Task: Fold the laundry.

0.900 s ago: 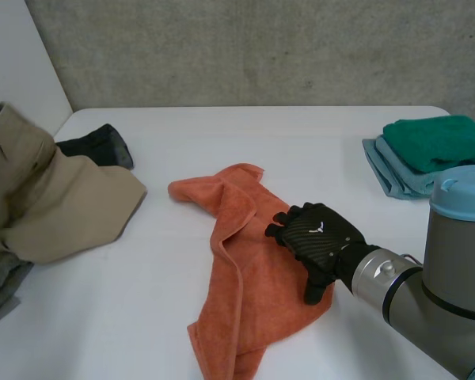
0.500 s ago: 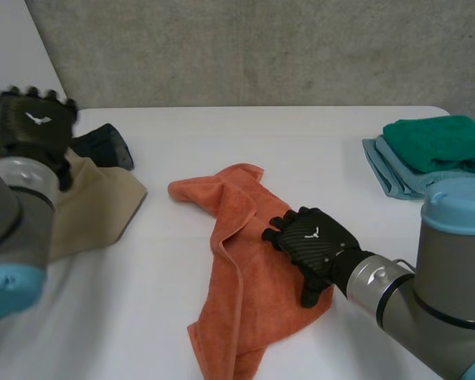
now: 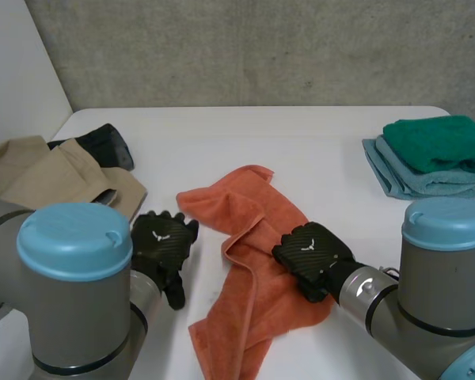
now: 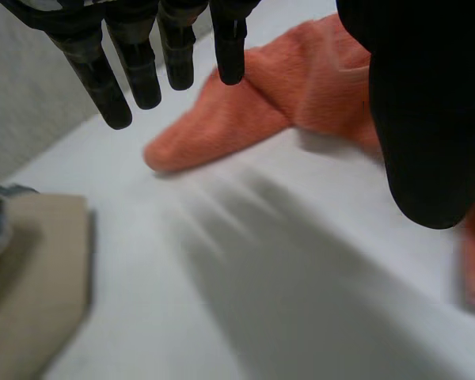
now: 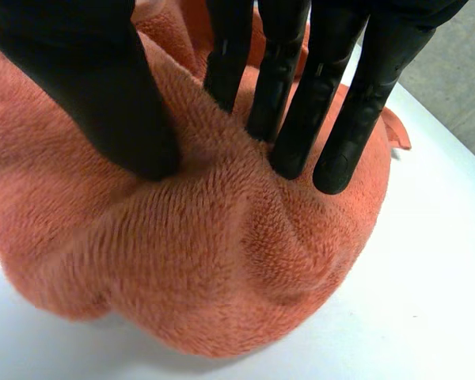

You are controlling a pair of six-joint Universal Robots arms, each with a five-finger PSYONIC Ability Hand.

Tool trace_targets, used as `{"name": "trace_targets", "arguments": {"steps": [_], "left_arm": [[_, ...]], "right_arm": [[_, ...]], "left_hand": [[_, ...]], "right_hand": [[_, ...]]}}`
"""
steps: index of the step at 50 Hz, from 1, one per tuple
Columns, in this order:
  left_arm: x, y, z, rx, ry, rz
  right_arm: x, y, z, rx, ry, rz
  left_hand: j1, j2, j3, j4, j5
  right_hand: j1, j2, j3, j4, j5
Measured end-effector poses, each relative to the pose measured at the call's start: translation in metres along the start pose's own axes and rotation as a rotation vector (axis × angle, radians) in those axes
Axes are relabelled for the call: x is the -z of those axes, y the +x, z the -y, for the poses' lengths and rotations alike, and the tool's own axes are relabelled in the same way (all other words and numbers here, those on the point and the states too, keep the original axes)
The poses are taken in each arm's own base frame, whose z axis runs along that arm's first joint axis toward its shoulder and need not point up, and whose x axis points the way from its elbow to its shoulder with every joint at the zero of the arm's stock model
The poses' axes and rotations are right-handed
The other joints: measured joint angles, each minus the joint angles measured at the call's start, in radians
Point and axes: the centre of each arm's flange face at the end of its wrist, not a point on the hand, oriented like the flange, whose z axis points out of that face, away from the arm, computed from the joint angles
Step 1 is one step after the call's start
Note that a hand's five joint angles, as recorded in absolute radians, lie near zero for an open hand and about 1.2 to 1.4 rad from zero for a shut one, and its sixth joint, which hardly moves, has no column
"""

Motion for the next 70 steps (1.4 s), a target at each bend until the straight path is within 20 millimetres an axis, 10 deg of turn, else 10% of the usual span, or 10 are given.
{"name": "trace_targets", "arguments": {"steps": [2,5,6,21,30,51,63,70], "left_arm": [[0.002,0.001,0.000,0.037,-0.026,-0.018],[0.003,0.001,-0.001,0.056,-0.039,-0.026],[0.007,0.003,-0.001,0.142,-0.094,-0.066],[0.020,0.012,0.001,0.336,-0.210,-0.181],[0.018,0.021,-0.009,0.364,-0.255,-0.188],[0.012,0.041,-0.031,0.280,-0.300,-0.075],[0.010,0.038,-0.020,0.285,-0.258,-0.068],[-0.007,0.010,0.020,0.344,-0.131,0.008]], "right_arm": [[0.004,-0.001,0.001,-0.007,-0.007,0.005],[0.005,-0.001,0.002,-0.011,-0.009,0.006],[0.011,0.001,0.007,-0.033,-0.012,0.008],[0.025,0.038,0.067,-0.017,0.130,-0.049],[-0.013,0.044,0.077,0.067,0.198,0.045],[-0.123,0.046,0.043,0.077,0.204,0.090],[-0.137,0.041,0.051,0.092,0.250,0.093],[-0.114,0.071,0.099,0.119,0.344,-0.027]], "left_hand": [[0.000,0.000,0.000,0.000,0.000],[0.000,0.000,0.000,0.000,0.000],[0.000,0.000,0.000,0.000,0.000],[0.046,0.063,0.052,0.063,0.062],[0.065,0.083,0.067,0.082,0.082],[0.514,0.536,0.527,0.531,0.521],[0.816,0.950,0.936,0.955,0.907],[0.817,0.952,0.939,0.957,0.907]], "right_hand": [[-0.433,-0.452,-0.442,-0.441,-0.428],[-0.433,-0.452,-0.442,-0.441,-0.428],[-0.685,-0.809,-0.814,-0.808,-0.798],[-0.690,-0.823,-0.838,-0.820,-0.808],[-0.688,-0.820,-0.835,-0.817,-0.807],[-0.329,-0.397,-0.402,-0.405,-0.429],[0.075,0.122,0.127,0.132,0.091],[0.076,0.122,0.127,0.132,0.091]]}}
